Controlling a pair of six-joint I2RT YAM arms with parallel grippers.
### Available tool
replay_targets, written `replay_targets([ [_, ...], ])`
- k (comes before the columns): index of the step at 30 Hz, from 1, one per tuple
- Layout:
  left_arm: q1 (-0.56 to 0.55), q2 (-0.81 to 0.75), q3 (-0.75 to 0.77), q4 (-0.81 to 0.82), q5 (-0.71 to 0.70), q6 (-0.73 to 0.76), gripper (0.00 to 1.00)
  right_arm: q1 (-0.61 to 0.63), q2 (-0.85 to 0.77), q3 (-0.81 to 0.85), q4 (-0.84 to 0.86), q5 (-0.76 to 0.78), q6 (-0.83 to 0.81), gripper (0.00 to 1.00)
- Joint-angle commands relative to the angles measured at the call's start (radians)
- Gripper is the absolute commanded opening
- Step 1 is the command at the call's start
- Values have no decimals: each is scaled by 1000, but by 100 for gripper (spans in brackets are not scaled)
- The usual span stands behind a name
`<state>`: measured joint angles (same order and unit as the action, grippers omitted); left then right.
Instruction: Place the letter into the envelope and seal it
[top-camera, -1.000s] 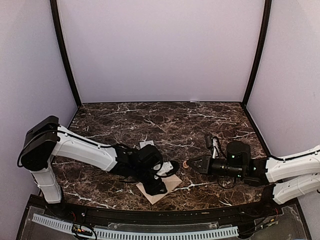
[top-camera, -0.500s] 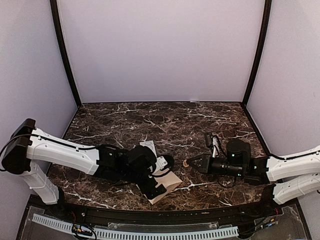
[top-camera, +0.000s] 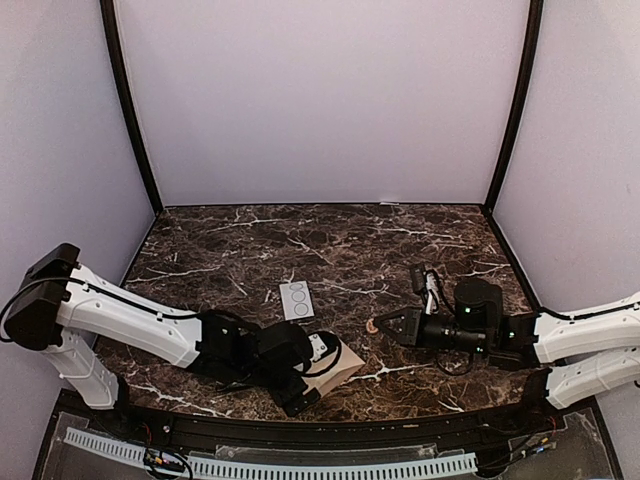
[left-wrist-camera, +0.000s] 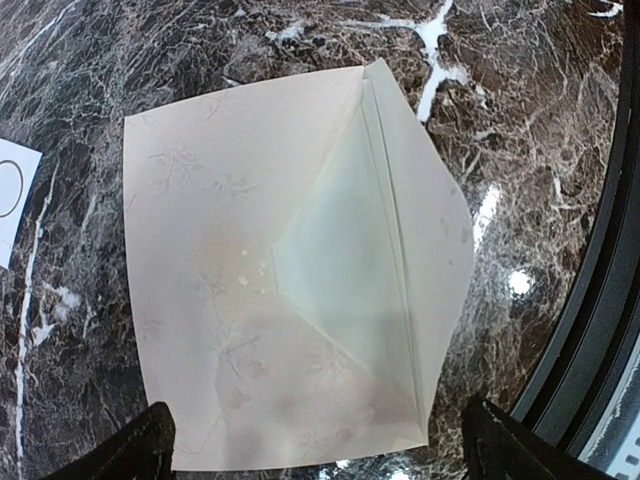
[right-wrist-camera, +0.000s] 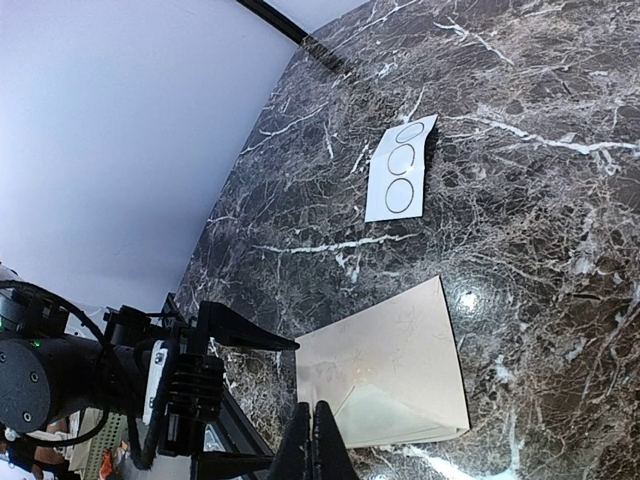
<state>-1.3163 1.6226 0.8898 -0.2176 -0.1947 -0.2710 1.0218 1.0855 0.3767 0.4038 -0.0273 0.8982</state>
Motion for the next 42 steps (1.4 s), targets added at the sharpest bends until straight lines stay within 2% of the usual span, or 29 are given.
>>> replay_targets([
  [1, -17, -4, -15, -16, -19, 11, 99, -2, -5, 11, 45, 3, -3, 0],
  [13, -33, 44, -6, -51, -59, 59, 99, -3, 25, 21, 70, -9, -3, 0],
  [26, -32, 71, -6, -142, -263, 68, 99, -4, 30, 22, 80, -14, -2, 0],
  [32, 43, 23, -40, -113, -288, 56, 99, -4, 29, 21, 81, -17, 1, 0],
  [42, 215, 5, -95, 55, -186, 93, 99, -3, 33, 21, 84, -17, 8, 0],
])
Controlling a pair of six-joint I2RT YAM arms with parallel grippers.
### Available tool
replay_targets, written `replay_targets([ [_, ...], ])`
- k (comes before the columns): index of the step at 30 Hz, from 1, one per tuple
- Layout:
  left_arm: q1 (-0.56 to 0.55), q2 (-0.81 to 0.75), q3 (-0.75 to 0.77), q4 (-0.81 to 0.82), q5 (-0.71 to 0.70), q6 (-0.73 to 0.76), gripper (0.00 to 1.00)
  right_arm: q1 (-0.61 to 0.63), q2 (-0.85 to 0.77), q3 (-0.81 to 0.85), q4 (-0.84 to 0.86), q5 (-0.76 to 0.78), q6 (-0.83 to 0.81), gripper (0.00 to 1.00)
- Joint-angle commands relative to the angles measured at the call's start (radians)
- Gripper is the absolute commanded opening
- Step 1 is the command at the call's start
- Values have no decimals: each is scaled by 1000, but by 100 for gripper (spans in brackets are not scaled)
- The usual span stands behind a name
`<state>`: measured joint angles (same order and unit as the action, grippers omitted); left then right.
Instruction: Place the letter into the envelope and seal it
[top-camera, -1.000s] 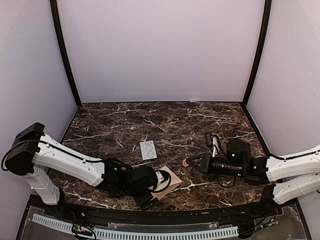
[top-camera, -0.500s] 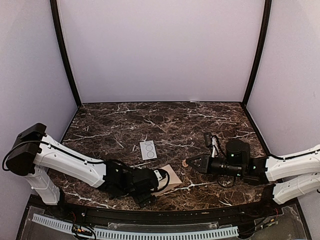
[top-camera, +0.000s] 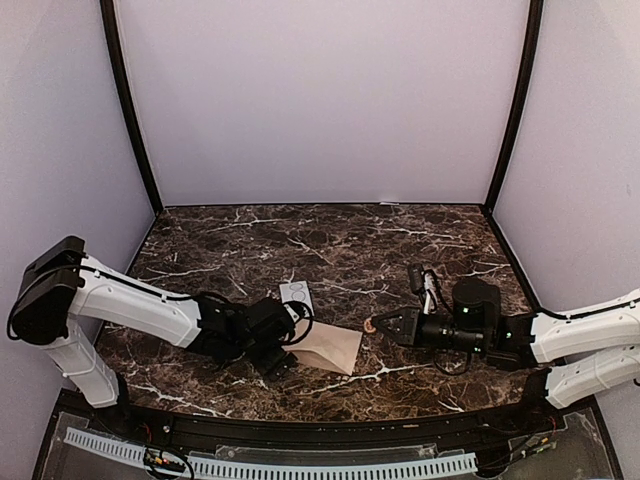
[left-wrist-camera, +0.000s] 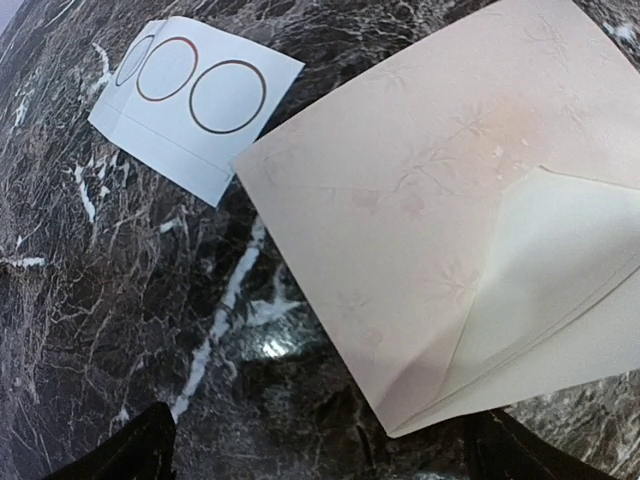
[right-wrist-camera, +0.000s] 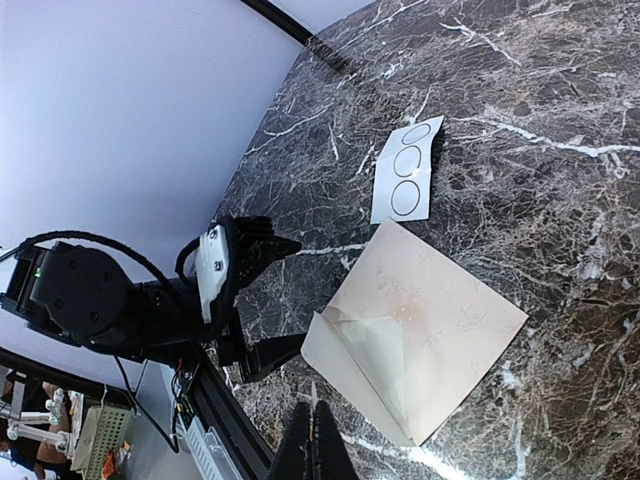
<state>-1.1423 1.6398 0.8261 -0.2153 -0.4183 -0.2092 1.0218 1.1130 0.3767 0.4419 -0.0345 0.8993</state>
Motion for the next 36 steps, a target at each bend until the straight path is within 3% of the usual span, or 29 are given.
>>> replay_targets([
  [1, 56, -9, -33, 71, 42, 35, 99, -3, 5, 21, 47, -9, 8, 0],
  [18, 182, 114, 105, 165, 95, -107, 99, -11, 22, 16, 64, 0, 16, 0],
  [27, 162, -33, -21, 209, 353, -236, 97, -93, 114, 36, 148, -104, -25, 0],
  [32, 135, -51, -44, 297, 469, -283, 90, -101, 169, 56, 179, -135, -29, 0],
  [36, 122, -19, -17, 327, 497, -288, 75, -101, 184, 48, 204, -142, -17, 0],
])
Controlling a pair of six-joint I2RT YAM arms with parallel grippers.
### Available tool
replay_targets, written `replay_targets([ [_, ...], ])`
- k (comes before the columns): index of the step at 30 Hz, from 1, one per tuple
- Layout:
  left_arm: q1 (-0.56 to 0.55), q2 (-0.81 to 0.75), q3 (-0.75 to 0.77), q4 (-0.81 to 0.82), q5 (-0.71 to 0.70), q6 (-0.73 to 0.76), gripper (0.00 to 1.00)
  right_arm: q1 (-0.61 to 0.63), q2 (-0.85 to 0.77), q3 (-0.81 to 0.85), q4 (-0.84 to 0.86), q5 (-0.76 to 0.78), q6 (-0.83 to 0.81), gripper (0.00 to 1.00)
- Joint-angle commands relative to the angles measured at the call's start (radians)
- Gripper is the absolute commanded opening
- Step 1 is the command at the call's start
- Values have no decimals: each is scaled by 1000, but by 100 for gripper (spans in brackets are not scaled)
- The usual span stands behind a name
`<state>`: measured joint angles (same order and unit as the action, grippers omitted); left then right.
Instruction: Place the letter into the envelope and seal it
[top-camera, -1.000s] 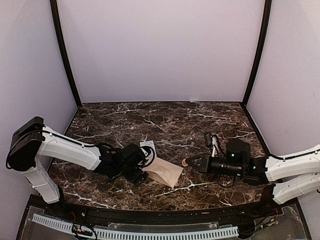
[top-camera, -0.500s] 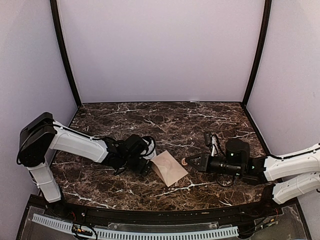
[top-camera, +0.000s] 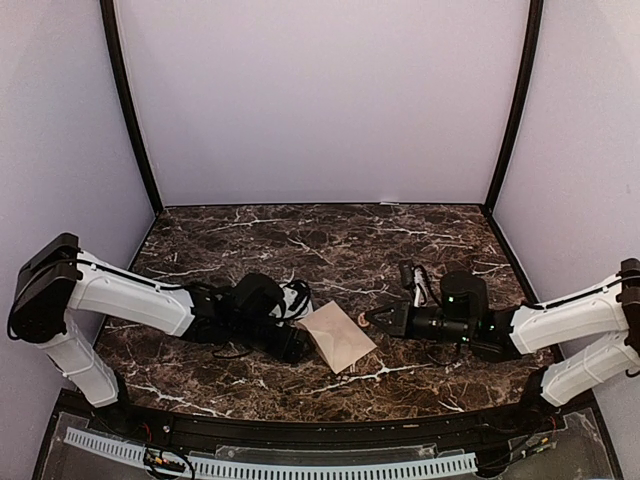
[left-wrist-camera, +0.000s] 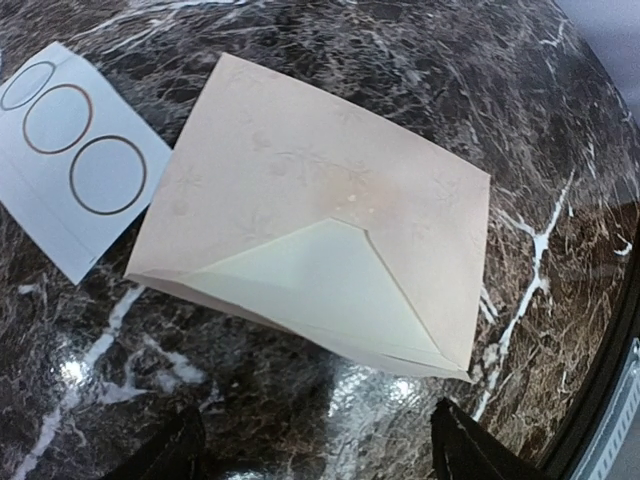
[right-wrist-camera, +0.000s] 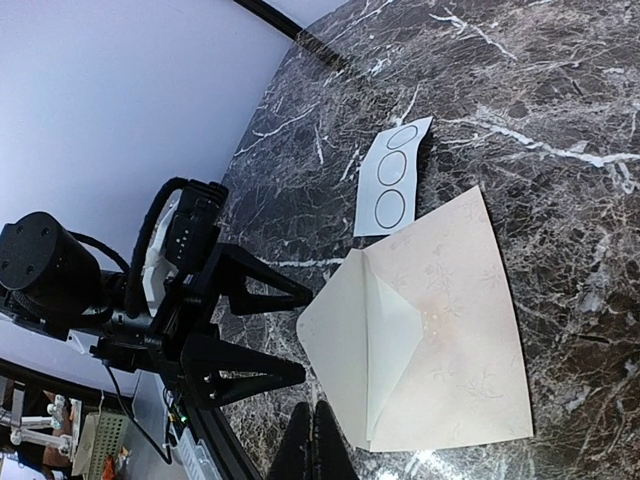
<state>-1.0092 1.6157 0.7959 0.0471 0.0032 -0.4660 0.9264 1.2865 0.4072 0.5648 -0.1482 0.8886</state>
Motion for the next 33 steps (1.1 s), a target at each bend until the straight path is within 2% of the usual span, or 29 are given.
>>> replay_targets([
  [1, -12, 10, 15, 70, 77, -31, 70, -6, 11, 14, 84, -27, -4, 0],
  [7, -13, 47, 37, 146, 86, -30, 51, -5, 9, 1, 87, -33, 7, 0],
  [12, -12, 72, 56, 184, 87, -22, 41, -5, 14, -8, 98, -40, 16, 0],
  [22, -12, 157, 109, 190, 76, 13, 28, -5, 37, -10, 123, -54, 25, 0],
  [33, -12, 211, 108, 203, 90, 20, 27, -5, 85, 3, 130, -56, 25, 0],
])
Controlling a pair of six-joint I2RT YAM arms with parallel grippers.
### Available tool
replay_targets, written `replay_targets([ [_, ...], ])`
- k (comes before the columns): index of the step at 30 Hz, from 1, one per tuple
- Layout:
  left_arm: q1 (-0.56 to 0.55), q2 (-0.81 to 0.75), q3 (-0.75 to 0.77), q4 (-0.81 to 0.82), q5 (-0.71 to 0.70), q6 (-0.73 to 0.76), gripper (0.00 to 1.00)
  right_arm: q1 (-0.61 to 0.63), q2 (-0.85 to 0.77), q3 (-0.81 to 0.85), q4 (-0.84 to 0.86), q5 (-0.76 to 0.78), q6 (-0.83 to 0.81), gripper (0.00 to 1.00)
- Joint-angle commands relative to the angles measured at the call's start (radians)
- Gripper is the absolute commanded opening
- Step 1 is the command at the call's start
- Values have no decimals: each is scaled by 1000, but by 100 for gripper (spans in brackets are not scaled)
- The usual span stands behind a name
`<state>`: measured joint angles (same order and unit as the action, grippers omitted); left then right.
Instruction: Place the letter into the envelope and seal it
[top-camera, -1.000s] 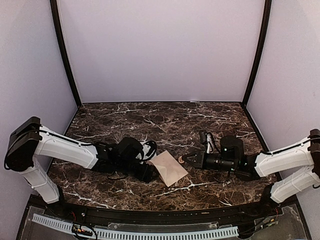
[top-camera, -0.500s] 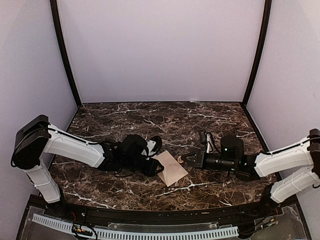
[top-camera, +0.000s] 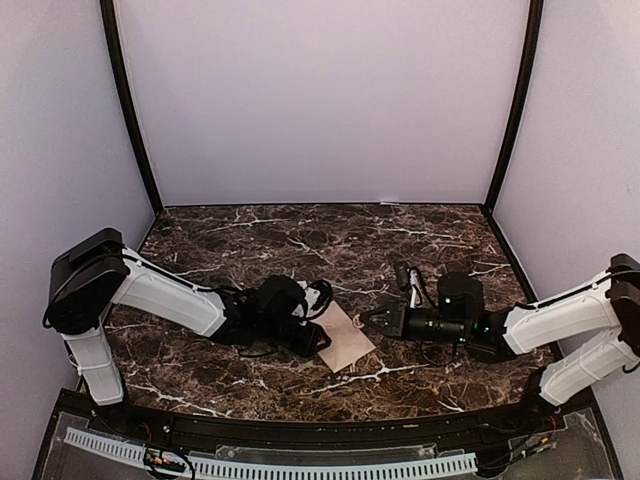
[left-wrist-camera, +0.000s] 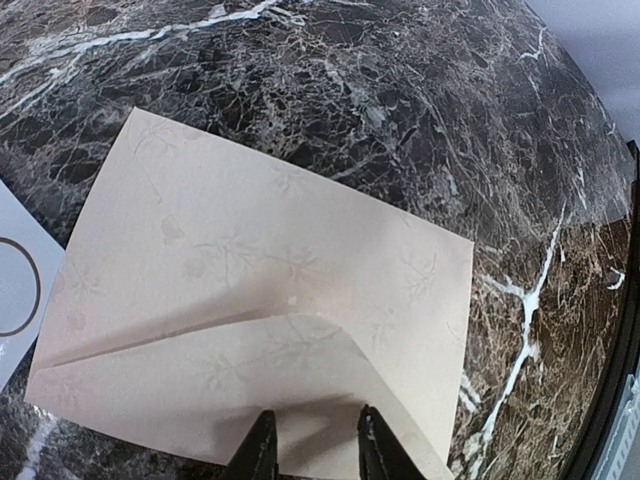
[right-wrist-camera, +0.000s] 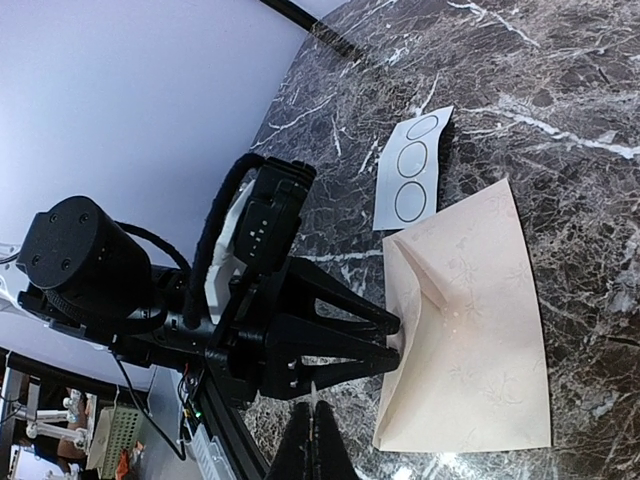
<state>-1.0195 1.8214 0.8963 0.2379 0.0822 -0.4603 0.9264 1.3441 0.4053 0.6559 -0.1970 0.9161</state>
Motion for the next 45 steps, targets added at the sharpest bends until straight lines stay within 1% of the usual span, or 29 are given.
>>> replay_targets([
  [1, -1, 7, -1, 11, 9, 16, 27, -5, 36, 10, 34, -5, -7, 0],
  [4, -1, 16, -4, -3, 4, 22, 27, -4, 68, 36, 10, 2, -28, 0],
  [9, -1, 55, 34, -73, -10, 46, 26, -4, 136, 83, 1, 1, -54, 0],
  [13, -1, 85, 63, -148, -41, 69, 22, -6, 208, 119, 15, -12, -63, 0],
  [18, -1, 94, 68, -214, -68, 92, 20, -10, 295, 158, 27, -11, -60, 0],
  [21, -1, 94, 60, -225, -71, 104, 18, -17, 336, 172, 46, -22, -58, 0],
  [26, -1, 98, 60, -232, -69, 118, 18, -28, 398, 211, 52, -41, -67, 0],
  [28, -2, 98, 64, -258, -71, 123, 18, -37, 415, 220, 54, -47, -69, 0],
  [45, -3, 96, 73, -274, -71, 128, 16, -57, 503, 251, 67, -52, -73, 0],
])
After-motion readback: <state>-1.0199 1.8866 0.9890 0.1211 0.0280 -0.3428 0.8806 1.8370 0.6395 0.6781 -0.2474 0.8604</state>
